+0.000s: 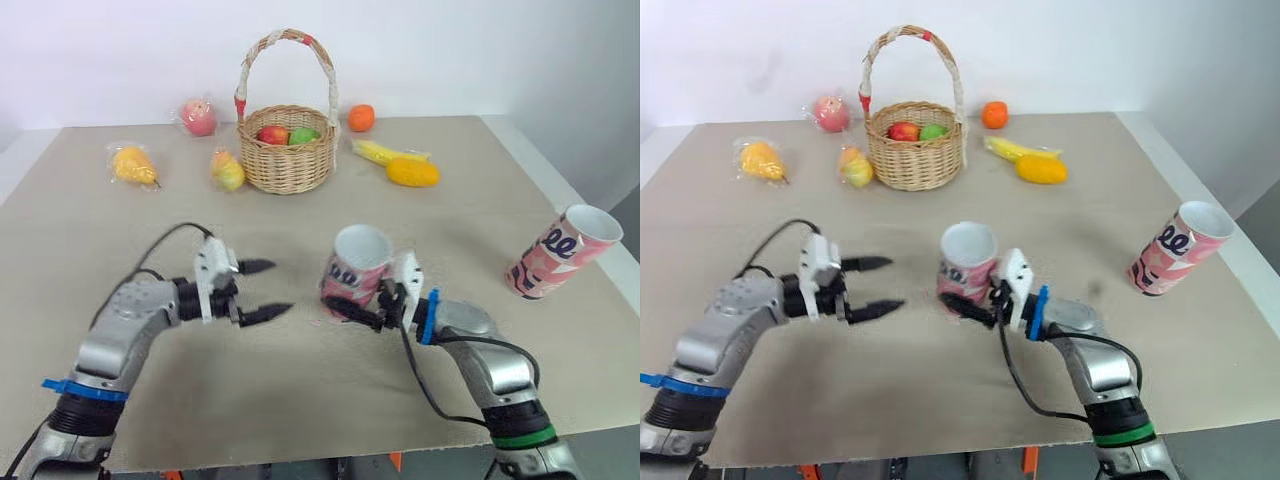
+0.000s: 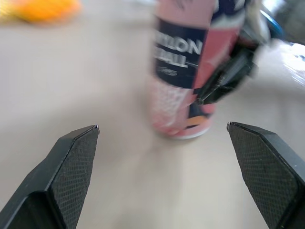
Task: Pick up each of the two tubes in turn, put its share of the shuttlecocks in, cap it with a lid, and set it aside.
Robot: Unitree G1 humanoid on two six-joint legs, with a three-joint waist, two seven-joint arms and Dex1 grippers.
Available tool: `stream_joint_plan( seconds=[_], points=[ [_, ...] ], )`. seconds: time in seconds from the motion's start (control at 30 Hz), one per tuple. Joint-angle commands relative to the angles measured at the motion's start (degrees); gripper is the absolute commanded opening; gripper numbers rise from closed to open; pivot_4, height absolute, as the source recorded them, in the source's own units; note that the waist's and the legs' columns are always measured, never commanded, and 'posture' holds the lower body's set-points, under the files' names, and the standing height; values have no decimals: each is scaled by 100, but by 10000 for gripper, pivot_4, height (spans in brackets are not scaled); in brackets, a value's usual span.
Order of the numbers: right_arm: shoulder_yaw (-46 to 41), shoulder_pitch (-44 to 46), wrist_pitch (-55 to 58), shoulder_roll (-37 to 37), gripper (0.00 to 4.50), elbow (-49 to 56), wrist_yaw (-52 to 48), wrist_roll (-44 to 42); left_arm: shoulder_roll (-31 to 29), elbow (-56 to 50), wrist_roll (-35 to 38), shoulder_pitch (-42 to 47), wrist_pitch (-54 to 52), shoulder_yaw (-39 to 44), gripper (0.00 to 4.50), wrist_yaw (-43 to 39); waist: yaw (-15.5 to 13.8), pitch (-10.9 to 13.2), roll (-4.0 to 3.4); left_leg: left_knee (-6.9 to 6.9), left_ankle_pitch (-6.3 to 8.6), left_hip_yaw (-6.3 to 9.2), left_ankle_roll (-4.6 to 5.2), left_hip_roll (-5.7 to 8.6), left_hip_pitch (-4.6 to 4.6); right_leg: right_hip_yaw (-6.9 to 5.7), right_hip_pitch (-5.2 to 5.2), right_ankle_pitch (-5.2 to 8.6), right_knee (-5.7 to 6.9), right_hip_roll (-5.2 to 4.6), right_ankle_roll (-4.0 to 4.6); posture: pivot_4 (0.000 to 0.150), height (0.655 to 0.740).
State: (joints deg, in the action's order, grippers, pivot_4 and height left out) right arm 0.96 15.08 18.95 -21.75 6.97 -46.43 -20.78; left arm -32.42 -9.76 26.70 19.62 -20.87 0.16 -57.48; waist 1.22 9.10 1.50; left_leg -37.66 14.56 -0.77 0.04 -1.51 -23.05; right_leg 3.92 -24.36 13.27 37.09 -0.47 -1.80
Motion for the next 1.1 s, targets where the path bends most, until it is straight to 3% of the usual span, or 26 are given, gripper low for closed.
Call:
stream_joint_plan(
  seconds=[0.03,0.17,0.43,0.6,0.97,1.1],
  points=[
    [-1283,149,-241,269,27538,-196,1878,267,251,-408,119,268,-3,59,45000,376,-10,0,0,-5,-1,0,-2,1,-1,0,3,-4,0,-2,-3,1500,7400],
    [-1904,263,-139,326,27538,-582,3014,498,704,-374,-38,342,85,-243,45000,636,-6,0,0,-9,-8,-10,-14,34,-3,12,4,-10,0,-34,-27,1500,7400],
    [-2050,409,-78,311,27538,-1243,3429,481,1272,-28,-351,446,414,-636,45000,835,48,-2,-3,-10,-10,-30,-12,45,2,33,4,-18,2,-34,-37,1500,7400],
    [-1966,109,-91,334,44447,-827,3240,353,1205,61,-417,325,470,-546,45000,880,48,-3,-3,-12,-11,-28,-10,49,4,32,7,-20,2,-30,-37,1500,7400],
    [-2120,-1373,424,105,44447,801,2648,-468,1076,83,-469,-480,605,-70,45000,1278,32,-5,-7,-20,-6,-30,-3,45,-2,35,5,-19,1,-46,-53,1500,7400],
    [-1231,-1676,925,-424,44447,1591,1456,-950,907,-88,-696,-936,683,191,45000,1677,64,-5,-7,-30,-6,-31,-3,39,4,35,12,-18,1,-41,-61,1500,7400]
  ],
)
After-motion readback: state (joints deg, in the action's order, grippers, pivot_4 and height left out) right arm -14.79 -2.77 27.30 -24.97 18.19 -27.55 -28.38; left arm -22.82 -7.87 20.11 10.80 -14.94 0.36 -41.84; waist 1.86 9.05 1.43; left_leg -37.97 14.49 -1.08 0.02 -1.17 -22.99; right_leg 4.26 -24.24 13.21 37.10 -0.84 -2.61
